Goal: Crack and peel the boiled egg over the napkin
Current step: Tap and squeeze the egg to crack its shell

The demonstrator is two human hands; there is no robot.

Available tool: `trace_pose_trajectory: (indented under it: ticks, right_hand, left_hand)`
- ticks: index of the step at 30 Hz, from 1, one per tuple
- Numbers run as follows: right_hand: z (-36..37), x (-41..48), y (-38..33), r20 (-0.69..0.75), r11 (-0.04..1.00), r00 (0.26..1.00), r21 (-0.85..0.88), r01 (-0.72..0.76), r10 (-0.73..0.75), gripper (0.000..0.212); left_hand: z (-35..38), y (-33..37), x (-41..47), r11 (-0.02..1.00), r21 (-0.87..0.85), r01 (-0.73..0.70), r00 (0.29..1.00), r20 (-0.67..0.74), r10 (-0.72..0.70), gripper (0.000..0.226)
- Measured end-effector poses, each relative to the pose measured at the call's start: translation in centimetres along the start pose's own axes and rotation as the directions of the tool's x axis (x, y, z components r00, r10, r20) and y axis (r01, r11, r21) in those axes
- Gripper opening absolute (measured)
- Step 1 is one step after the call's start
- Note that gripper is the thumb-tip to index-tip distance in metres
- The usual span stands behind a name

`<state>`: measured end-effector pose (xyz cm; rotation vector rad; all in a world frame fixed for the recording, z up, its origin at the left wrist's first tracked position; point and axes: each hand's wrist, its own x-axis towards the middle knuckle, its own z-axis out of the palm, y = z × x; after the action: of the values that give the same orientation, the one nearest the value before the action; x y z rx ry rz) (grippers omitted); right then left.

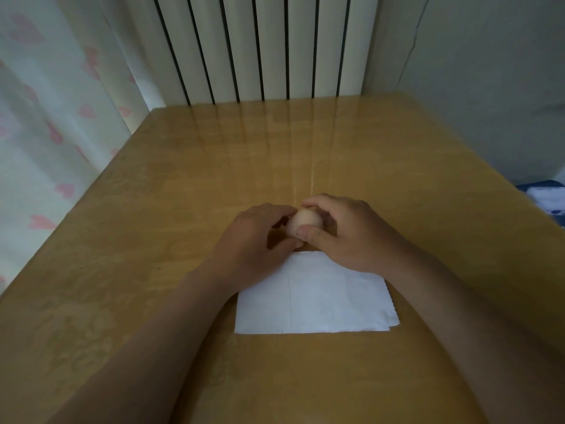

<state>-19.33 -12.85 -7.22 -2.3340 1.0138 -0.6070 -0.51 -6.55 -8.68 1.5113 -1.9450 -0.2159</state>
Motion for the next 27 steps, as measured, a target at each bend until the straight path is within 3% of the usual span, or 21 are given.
trace_pose_trajectory:
  ticks: [4,9,12,16,27]
  right_hand:
    - [-0.35,-0.03,0.5,0.024,1.0,1.0,0.022,0.005,-0.006,0.049]
    - [-0.22,0.13,0.58,-0.148,0.998,0.989,0.056,0.023,-0.014,0.044]
    - [-0.1,0.2,0.49,-0.08,0.999,0.997,0.022,-0.023,0.024,0.042]
    - [-0.09,0.12,0.42,-0.117,1.0,0.993,0.014,0.001,0.0,0.04]
    - [-0.71,0.43,0.78,-0.013,0.995,0.998,-0.079,-0.065,0.064,0.045]
  left_hand:
    - [0.06,0.02,-0.09,1.0,0.003,0.025,1.0,0.0,-0.025,0.044]
    - [0.06,-0.47,0.01,0.996,0.015,0.084,0.995,-0.05,-0.083,0.04]
    - [0.01,-0.65,-0.06,0.996,-0.003,0.092,0.995,-0.037,-0.093,0.041]
    - [0.03,-0.38,-0.06,0.999,0.003,0.047,0.998,-0.046,-0.047,0.041]
    - [0.06,-0.27,-0.25,0.998,-0.025,0.065,0.998,-0.011,-0.065,0.05]
